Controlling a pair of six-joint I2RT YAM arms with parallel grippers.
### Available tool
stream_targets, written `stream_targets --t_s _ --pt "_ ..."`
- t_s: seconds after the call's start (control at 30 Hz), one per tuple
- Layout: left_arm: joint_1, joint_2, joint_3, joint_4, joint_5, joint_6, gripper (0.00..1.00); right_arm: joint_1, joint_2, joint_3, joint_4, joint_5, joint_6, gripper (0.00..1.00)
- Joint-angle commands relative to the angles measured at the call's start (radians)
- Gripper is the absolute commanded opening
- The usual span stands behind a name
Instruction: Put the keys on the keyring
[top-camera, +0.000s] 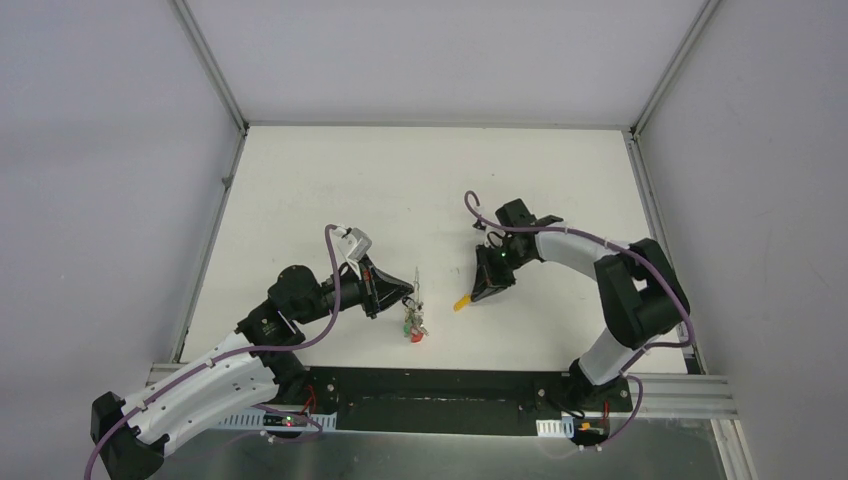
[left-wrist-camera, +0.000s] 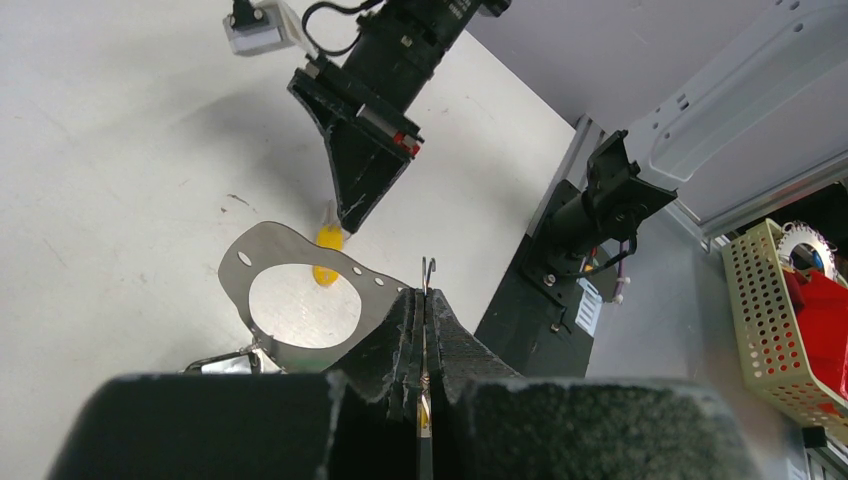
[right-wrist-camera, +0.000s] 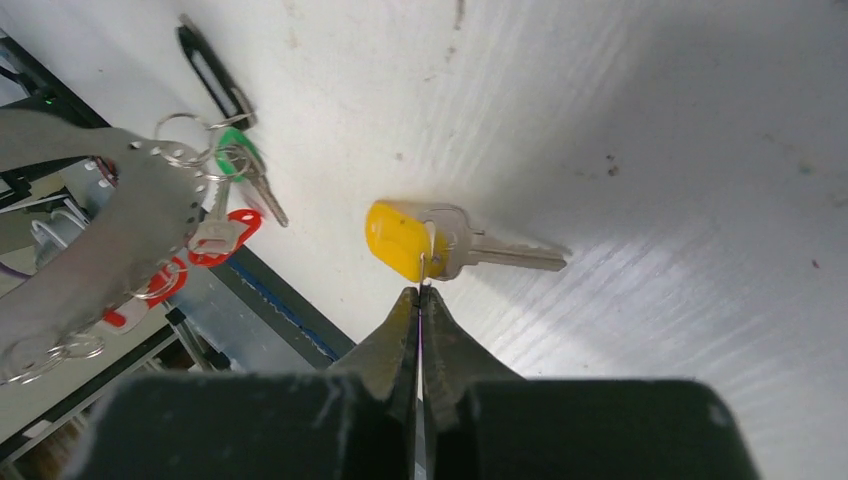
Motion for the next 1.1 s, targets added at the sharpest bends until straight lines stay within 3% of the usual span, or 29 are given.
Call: stream_targets --t_s 0.0,0.2,0.47,0.73,1.07 --pt "-0.008 -0.015 0.030 0.050 -0.004 0.009 0.00 -0.003 -0.134 0.099 -0.086 0.016 -0.072 0.00" --pt "-0.009 -0.022 0.054 0.022 0.009 0.054 0.00 -0.003 -0.252 0.231 -0.209 0.058 -0.117 0.00" --pt "-0.009 -0.026 0.082 -0.004 0.018 0.112 0.00 -0.003 -0.403 0.311 -0.221 0.167 -0.111 0.00" --pt "-0.008 -0.017 0.114 -0.038 0.027 0.182 0.00 -0.004 -0.535 0.223 -0.116 0.309 -0.130 0.00" --pt "-0.008 0.044 0.146 -0.051 0.038 0.210 0.00 -0.005 -0.605 0.153 -0.046 0.220 -0.144 0.00"
